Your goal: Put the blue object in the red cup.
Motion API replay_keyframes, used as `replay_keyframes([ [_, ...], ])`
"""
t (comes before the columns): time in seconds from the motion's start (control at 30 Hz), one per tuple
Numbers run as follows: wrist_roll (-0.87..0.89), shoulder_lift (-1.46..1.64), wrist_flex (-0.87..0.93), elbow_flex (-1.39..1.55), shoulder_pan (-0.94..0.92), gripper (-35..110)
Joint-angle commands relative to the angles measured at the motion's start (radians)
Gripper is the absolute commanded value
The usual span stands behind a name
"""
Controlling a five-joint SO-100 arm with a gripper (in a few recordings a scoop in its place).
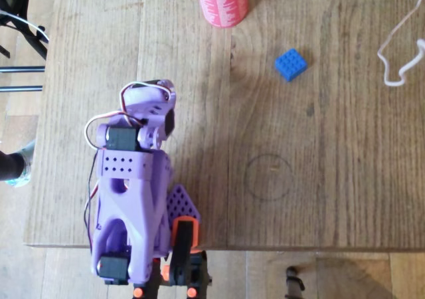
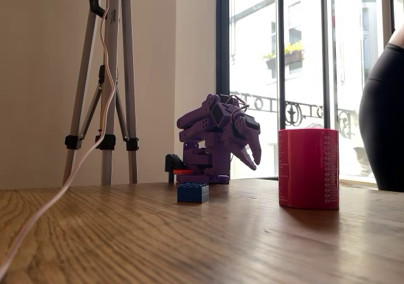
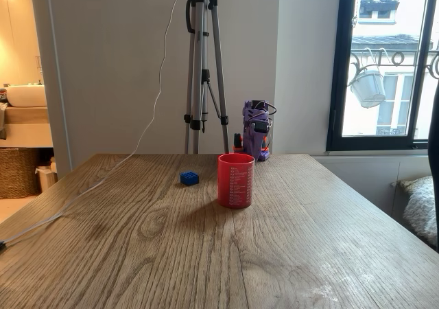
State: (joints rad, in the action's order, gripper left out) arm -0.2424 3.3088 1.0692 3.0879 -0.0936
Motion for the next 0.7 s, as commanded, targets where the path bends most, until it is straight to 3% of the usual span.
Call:
replay_keyframes([
  [0.0, 0.123, -0.006, -0.015, -0.017, -0.038, 1],
  [0.67, 0.132, -0.006, -0.015, -0.017, -0.043, 1],
])
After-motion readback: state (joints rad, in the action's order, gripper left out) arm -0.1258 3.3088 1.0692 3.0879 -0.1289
